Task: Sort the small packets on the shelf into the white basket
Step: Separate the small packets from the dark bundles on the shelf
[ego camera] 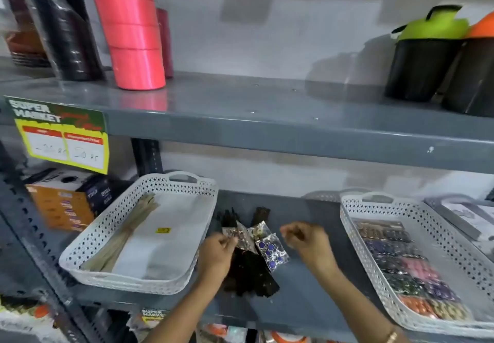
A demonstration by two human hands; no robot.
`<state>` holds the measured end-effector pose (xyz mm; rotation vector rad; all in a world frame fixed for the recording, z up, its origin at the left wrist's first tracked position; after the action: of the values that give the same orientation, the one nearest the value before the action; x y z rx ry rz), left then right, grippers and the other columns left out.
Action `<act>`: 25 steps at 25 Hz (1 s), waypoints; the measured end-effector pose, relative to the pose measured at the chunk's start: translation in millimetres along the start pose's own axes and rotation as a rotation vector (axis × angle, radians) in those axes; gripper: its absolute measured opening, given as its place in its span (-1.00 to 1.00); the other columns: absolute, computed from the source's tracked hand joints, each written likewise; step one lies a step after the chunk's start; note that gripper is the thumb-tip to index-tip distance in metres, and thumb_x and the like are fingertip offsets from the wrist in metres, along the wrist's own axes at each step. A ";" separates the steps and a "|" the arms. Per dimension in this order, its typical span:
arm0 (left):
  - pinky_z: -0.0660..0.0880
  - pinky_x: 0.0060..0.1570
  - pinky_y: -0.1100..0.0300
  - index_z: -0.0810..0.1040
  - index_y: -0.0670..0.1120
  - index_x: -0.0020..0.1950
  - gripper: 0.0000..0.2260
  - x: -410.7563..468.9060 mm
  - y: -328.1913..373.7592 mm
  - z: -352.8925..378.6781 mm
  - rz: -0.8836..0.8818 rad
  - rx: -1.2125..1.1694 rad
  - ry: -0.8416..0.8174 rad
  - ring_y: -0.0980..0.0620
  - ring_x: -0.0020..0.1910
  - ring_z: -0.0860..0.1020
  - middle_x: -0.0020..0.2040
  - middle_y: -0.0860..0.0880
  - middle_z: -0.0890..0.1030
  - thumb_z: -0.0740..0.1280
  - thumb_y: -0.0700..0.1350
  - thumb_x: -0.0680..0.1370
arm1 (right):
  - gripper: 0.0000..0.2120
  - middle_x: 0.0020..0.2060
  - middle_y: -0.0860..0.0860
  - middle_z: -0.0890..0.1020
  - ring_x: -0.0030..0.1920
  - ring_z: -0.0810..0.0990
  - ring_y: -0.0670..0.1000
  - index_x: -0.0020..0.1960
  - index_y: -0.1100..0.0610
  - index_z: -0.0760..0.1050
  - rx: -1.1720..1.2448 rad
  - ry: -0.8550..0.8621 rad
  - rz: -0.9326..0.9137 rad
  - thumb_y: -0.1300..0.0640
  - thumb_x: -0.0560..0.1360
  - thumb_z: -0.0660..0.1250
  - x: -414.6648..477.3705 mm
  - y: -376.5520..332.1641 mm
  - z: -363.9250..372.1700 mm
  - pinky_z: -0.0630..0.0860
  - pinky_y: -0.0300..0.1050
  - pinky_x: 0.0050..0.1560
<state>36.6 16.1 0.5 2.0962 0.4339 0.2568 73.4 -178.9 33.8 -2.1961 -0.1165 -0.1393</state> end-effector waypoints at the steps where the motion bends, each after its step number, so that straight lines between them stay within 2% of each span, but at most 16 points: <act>1: 0.39 -0.31 0.13 0.45 -0.15 -0.41 -0.67 8.4 -3.1 2.1 -0.023 0.039 0.011 -0.15 -0.30 0.56 -0.39 -0.14 0.54 0.34 -0.08 0.53 | -0.88 -0.15 0.19 0.73 -0.23 0.64 -0.01 -0.13 0.29 0.66 -0.020 -0.017 0.067 0.38 0.43 0.34 5.4 10.4 7.4 0.36 -0.60 -0.41; 2: 0.28 -0.40 0.14 0.32 -0.10 -0.50 -0.58 16.4 -6.8 3.6 -0.061 0.066 0.050 -0.11 -0.41 0.47 -0.49 -0.07 0.43 0.35 -0.05 0.52 | -0.89 -0.16 0.23 0.72 -0.17 0.67 0.06 -0.16 0.33 0.65 -0.026 -0.013 0.128 0.38 0.43 0.34 12.1 22.0 14.2 0.35 -0.57 -0.43; 3: 0.19 -0.47 0.15 0.24 -0.08 -0.54 -0.52 24.4 -10.3 7.5 -0.084 0.083 0.062 -0.03 -0.51 0.38 -0.54 -0.02 0.34 0.35 -0.02 0.51 | -0.89 -0.22 0.25 0.71 -0.17 0.67 0.10 -0.23 0.35 0.64 -0.044 -0.042 0.190 0.37 0.43 0.35 18.4 35.8 23.9 0.37 -0.45 -0.41; 4: 0.15 -0.51 0.18 0.22 -0.07 -0.55 -0.50 28.4 -9.8 11.2 -0.106 0.064 0.046 0.04 -0.56 0.30 -0.57 0.00 0.30 0.36 0.00 0.50 | -0.83 -0.30 0.25 0.68 -0.22 0.66 0.10 -0.31 0.35 0.60 -0.081 -0.080 0.238 0.32 0.44 0.36 23.5 47.1 33.2 0.39 -0.28 -0.35; 6: 0.15 -0.52 0.19 0.23 -0.08 -0.56 -0.50 38.8 -7.4 22.4 -0.071 0.024 -0.004 0.05 -0.59 0.27 -0.60 0.00 0.30 0.39 -0.02 0.48 | -0.80 -0.32 0.20 0.64 -0.22 0.62 0.03 -0.34 0.29 0.58 -0.124 -0.125 0.322 0.22 0.44 0.39 32.0 61.8 44.8 0.38 -0.15 -0.25; 8: 0.16 -0.49 0.18 0.29 -0.12 -0.52 -0.56 44.9 -5.8 31.9 -0.034 0.045 -0.074 0.03 -0.54 0.30 -0.58 -0.02 0.30 0.41 -0.06 0.47 | -0.86 -0.23 0.19 0.63 -0.13 0.58 -0.02 -0.28 0.25 0.61 -0.150 -0.147 0.325 0.22 0.42 0.40 40.7 68.2 48.8 0.42 -0.17 -0.22; 10: 0.16 -0.51 0.23 0.30 -0.11 -0.52 -0.57 53.0 -10.7 38.7 -0.068 0.078 -0.095 0.05 -0.55 0.31 -0.57 0.00 0.31 0.41 -0.12 0.48 | -0.89 -0.19 0.15 0.67 -0.16 0.57 -0.05 -0.16 0.25 0.66 -0.184 -0.171 0.360 0.26 0.44 0.36 46.5 75.5 52.4 0.43 -0.24 -0.31; 13: 0.24 -0.48 0.31 0.36 -0.05 -0.52 -0.60 57.9 -7.6 40.6 -0.038 0.111 -0.111 0.16 -0.53 0.36 -0.53 0.03 0.40 0.41 -0.13 0.47 | -0.80 -0.41 0.01 0.63 -0.39 0.54 -0.14 -0.20 0.27 0.68 -0.136 -0.172 0.382 0.37 0.44 0.28 49.0 84.3 39.9 0.41 -0.38 -0.48; 15: 0.27 -0.46 0.31 0.39 -0.05 -0.52 -0.63 58.8 1.1 40.6 0.010 0.108 -0.159 0.15 -0.53 0.38 -0.53 0.01 0.43 0.42 -0.12 0.46 | -0.83 -0.49 -0.08 0.57 -0.43 0.51 -0.23 -0.21 0.32 0.67 -0.200 -0.205 0.311 0.41 0.41 0.30 57.8 86.0 18.2 0.38 -0.41 -0.44; 16: 0.27 -0.50 0.35 0.38 -0.04 -0.54 -0.61 58.2 8.9 44.2 0.034 0.118 -0.200 0.17 -0.54 0.37 -0.55 0.04 0.41 0.43 -0.12 0.45 | -0.86 -0.45 -0.06 0.59 -0.36 0.55 -0.22 -0.18 0.32 0.67 -0.239 -0.217 0.291 0.39 0.40 0.33 63.5 89.3 2.9 0.36 -0.39 -0.39; 19: 0.29 -0.62 0.47 0.26 -0.02 -0.61 -0.50 50.2 32.8 70.6 0.120 0.193 -0.306 0.23 -0.67 0.31 -0.65 0.10 0.30 0.44 -0.16 0.44 | -0.83 -0.06 0.18 0.65 0.01 0.60 0.13 -0.01 0.30 0.60 -0.480 -0.267 0.246 0.29 0.47 0.28 79.4 100.1 -36.6 0.42 -0.31 -0.23; 20: 0.28 -0.61 0.49 0.24 -0.03 -0.60 -0.49 45.9 39.0 82.0 0.142 0.238 -0.339 0.22 -0.67 0.31 -0.64 0.08 0.30 0.44 -0.16 0.45 | -0.82 0.01 0.23 0.63 0.06 0.59 0.18 0.03 0.31 0.57 -0.556 -0.278 0.226 0.29 0.49 0.24 83.1 103.2 -44.5 0.46 -0.25 -0.15; 22: 0.32 -0.41 0.44 0.28 -0.05 -0.58 -0.53 38.9 43.8 103.2 0.166 0.348 -0.386 0.18 -0.54 0.47 -0.51 -0.03 0.47 0.41 -0.13 0.47 | -0.79 0.05 0.29 0.61 0.07 0.59 0.23 0.05 0.34 0.53 -0.671 -0.297 0.164 0.32 0.51 0.17 86.2 103.9 -48.6 0.46 -0.16 -0.17; 23: 0.37 -0.30 0.33 0.37 -0.09 -0.55 -0.58 36.1 44.8 110.7 0.165 0.389 -0.406 0.06 -0.39 0.57 -0.42 -0.11 0.57 0.40 -0.12 0.48 | -0.78 0.04 0.29 0.62 0.06 0.61 0.23 0.06 0.34 0.52 -0.723 -0.299 0.123 0.35 0.51 0.15 86.3 103.0 -48.0 0.45 -0.15 -0.22; 25: 0.37 -0.23 0.22 0.52 -0.21 -0.45 -0.67 33.3 45.3 117.5 0.144 0.406 -0.415 -0.12 -0.17 0.65 -0.32 -0.19 0.64 0.41 -0.12 0.47 | -0.76 0.03 0.27 0.64 0.03 0.63 0.23 0.06 0.31 0.53 -0.809 -0.287 0.057 0.39 0.49 0.15 85.7 102.5 -45.6 0.46 -0.09 -0.22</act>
<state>117.2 -83.5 -23.1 2.5024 0.0874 -0.2024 169.3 -273.1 -9.1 -3.0150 -0.1798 0.2018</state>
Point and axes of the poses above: each hand's wrist, its own x-axis towards the middle knuckle, its own z-axis out of the palm, y = z × x, the point moved 4 cm from there along x, towards the middle knuckle
